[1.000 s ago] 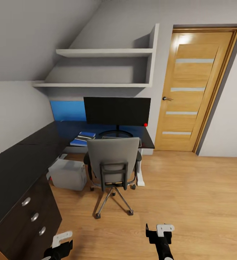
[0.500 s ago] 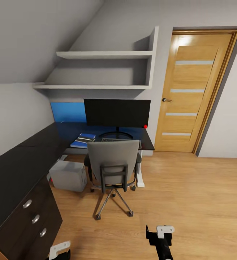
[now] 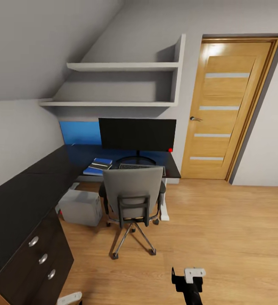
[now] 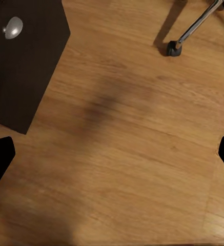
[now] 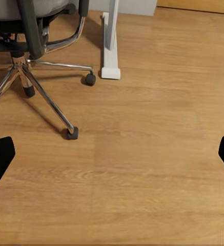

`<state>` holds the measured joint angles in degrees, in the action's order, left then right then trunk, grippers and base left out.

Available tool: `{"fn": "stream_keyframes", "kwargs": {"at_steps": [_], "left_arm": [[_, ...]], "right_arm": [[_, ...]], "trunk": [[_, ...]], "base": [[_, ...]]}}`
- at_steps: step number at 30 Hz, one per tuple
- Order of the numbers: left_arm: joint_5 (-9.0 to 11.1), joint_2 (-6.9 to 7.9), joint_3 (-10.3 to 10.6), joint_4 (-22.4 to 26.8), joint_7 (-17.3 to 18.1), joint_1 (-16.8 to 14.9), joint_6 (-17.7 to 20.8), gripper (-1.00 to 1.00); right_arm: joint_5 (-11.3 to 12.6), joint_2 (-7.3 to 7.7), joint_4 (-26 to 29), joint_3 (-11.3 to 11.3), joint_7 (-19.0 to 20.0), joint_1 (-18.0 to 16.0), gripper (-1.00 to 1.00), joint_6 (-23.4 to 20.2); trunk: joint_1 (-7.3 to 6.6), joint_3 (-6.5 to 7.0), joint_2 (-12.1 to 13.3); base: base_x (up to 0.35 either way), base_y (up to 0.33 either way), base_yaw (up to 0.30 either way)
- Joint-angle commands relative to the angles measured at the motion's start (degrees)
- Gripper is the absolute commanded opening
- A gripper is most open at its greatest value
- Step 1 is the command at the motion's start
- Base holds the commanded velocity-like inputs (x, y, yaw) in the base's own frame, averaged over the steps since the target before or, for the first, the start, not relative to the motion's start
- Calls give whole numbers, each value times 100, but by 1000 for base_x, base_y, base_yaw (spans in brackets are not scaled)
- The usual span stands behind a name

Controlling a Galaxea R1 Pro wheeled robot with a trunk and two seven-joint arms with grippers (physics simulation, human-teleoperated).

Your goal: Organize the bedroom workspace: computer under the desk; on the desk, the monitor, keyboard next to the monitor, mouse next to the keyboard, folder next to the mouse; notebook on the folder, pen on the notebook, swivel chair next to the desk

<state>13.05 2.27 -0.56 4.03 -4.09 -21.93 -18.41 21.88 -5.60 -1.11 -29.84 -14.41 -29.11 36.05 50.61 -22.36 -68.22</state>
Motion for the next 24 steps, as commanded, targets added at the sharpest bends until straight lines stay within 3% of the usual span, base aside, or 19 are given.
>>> {"fn": "stream_keyframes", "kwargs": {"at_steps": [1,9,17,24], "left_arm": [[5,0,-3,-61,96,-4,-99,100],[5,16,-5,-246,904,-4,-528,100],[4,19,-5,-281,1077,14,-611,100],[6,19,-5,-287,1106,159,-643,100]], "right_arm": [[25,-4,-12,-49,-27,3,100,16],[20,2,-12,-49,-25,112,100,35],[9,5,-7,-48,-21,288,100,131],[5,2,-10,-54,-40,410,100,659]], "trunk": [[-23,12,38],[-198,156,359],[-374,300,679],[-528,425,960]], "base": [[0,0,0],[0,0,0],[0,0,0],[0,0,0]]}}
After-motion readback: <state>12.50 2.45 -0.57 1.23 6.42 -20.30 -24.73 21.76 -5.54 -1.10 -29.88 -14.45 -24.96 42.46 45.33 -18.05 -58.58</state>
